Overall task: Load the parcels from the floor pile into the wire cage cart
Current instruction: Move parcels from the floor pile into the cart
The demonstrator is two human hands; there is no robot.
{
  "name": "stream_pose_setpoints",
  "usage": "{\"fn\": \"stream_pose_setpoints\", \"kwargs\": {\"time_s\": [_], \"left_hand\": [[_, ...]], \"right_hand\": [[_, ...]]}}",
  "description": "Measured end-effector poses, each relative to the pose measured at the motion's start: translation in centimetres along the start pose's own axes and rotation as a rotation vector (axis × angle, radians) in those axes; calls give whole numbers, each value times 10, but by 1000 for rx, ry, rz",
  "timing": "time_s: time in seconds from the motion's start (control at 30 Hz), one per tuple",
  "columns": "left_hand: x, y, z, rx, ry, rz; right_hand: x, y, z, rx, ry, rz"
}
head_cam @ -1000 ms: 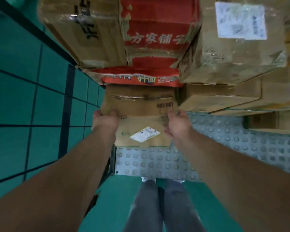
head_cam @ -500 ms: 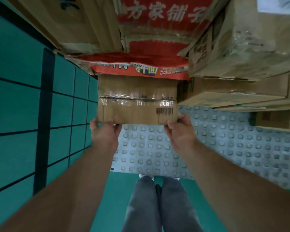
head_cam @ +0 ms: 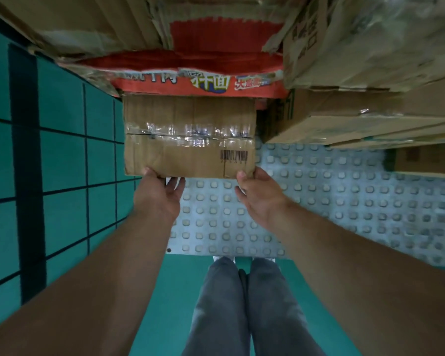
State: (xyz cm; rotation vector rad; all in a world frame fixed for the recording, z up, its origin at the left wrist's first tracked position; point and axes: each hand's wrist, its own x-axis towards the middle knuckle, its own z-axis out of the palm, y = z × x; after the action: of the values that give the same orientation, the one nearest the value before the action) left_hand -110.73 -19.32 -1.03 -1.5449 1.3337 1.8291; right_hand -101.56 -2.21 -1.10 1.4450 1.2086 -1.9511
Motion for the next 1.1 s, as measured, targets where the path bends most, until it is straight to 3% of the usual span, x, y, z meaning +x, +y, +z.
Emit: {"fn": "stream_pose_setpoints", "kwargs": {"time_s": [0.13,0.27,0.33,0.5,0.63,0.83,0.97,1.1], "left_hand": [[-20,-5,-7,373,-39,-139],[-64,-19,-15,666,-75,-169],[-98,-34,-16,783,-120,-134],[-183,-66,-31,996,-277,-140],[-255,-91,-43,1272,-442,-56],[-346,-106,-65,1607,-677,157],[-399,-143,-45,1775,-765,318],[-464,-224,-50,1944,-978,499]], "right_hand": [[-3,5,-8,-336,47,-47],[-25,4,0,-408,174,159],[-45,8,-11,-477,122,194],[-156,-8,-44,-756,-70,62],[-241,-8,-94,-791,28,18],[-370,72,-182,-328,478,0],[-435,137,-210,34,630,-21],[-502,226,-228,307,758,-21]]}}
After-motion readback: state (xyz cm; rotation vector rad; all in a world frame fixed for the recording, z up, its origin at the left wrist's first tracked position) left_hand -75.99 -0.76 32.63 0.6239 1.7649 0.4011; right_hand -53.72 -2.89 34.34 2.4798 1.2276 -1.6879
